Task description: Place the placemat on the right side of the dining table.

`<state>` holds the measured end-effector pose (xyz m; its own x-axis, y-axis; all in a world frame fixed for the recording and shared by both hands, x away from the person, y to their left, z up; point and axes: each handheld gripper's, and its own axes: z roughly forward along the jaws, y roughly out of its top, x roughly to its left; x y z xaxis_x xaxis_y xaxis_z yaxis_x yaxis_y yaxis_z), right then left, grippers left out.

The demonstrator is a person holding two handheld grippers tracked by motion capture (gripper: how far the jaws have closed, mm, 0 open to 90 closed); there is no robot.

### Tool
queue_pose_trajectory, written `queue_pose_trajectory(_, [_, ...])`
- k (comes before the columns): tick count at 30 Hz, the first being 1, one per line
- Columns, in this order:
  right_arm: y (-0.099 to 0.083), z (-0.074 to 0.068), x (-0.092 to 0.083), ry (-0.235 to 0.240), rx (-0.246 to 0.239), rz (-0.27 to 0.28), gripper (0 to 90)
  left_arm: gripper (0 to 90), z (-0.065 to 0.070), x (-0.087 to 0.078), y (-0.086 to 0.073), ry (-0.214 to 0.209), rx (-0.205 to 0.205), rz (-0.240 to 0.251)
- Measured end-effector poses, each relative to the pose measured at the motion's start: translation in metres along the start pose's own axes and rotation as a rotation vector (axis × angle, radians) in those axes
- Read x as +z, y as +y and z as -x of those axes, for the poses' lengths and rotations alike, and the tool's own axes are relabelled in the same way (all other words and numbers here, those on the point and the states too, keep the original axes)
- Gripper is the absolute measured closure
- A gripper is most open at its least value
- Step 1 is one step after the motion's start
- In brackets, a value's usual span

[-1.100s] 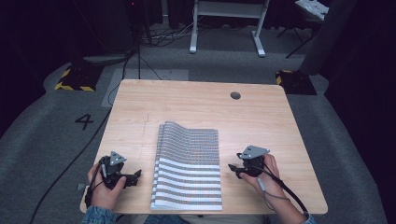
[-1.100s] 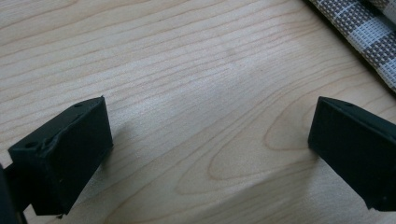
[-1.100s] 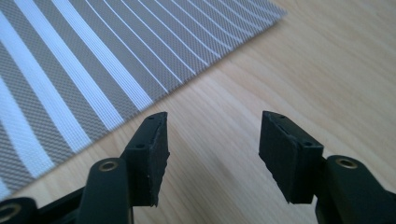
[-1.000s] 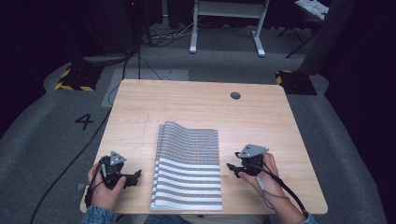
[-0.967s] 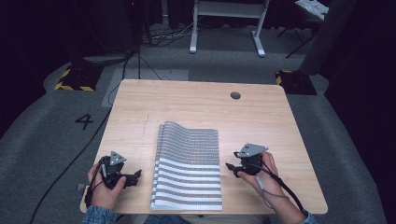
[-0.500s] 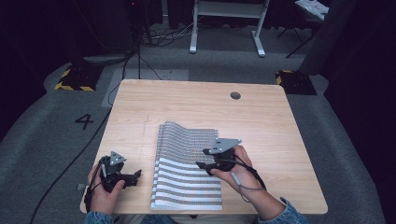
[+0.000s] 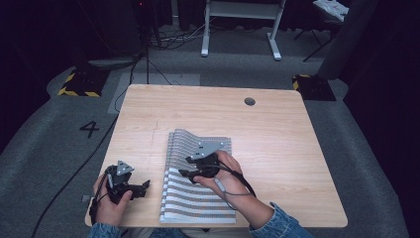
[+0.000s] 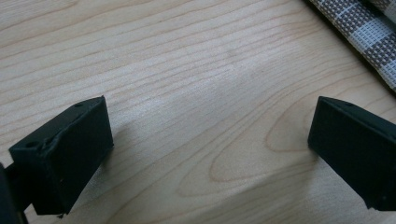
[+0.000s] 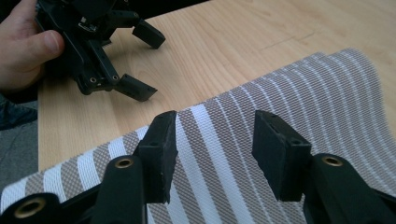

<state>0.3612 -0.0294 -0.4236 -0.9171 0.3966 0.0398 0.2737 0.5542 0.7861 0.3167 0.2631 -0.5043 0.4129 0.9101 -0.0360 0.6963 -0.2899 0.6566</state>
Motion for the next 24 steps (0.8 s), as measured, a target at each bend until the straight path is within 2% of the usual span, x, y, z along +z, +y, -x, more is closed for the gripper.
queue_pose_trajectory(1, [0.003,-0.003,0.008,-0.008,0.01,-0.019,47.7,0.1,0.0,0.0,0.0,0.0,0.0,0.0])
queue_pose_trajectory(2, [0.003,-0.003,0.008,-0.008,0.01,-0.019,47.7,0.1,0.0,0.0,0.0,0.001,0.0,0.001])
queue_pose_trajectory(3, [0.005,-0.007,0.016,-0.026,0.011,-0.04,43.2,0.1,0.0,0.0,0.0,0.0,0.001,0.0])
queue_pose_trajectory(5, [0.007,-0.011,0.023,-0.056,0.011,-0.043,39.3,0.1,0.0,0.0,0.0,0.0,0.001,0.0])
queue_pose_trajectory(6, [0.007,-0.011,0.023,-0.056,0.011,-0.043,39.3,0.1,0.0,0.0,0.0,0.0,0.001,0.0])
queue_pose_trajectory(7, [0.009,-0.015,0.028,-0.081,0.042,-0.065,38.5,0.1,0.0,0.0,0.0,0.0,0.001,-0.001])
queue_pose_trajectory(10, [0.01,-0.018,0.033,-0.084,0.046,-0.052,37.9,0.1,0.0,0.0,0.0,0.0,0.001,0.0])
queue_pose_trajectory(17, [0.013,-0.028,0.047,-0.11,0.05,-0.061,35.4,0.1,0.0,0.0,0.0,0.0,0.001,0.0])
queue_pose_trajectory(20, [0.012,-0.029,0.054,-0.11,0.04,-0.091,36.5,0.1,0.0,0.0,0.0,0.0,0.001,0.0])
queue_pose_trajectory(24, [0.009,-0.03,0.061,-0.12,0.067,-0.113,35.5,0.1,0.0,0.0,0.0,0.0,0.0,0.0])
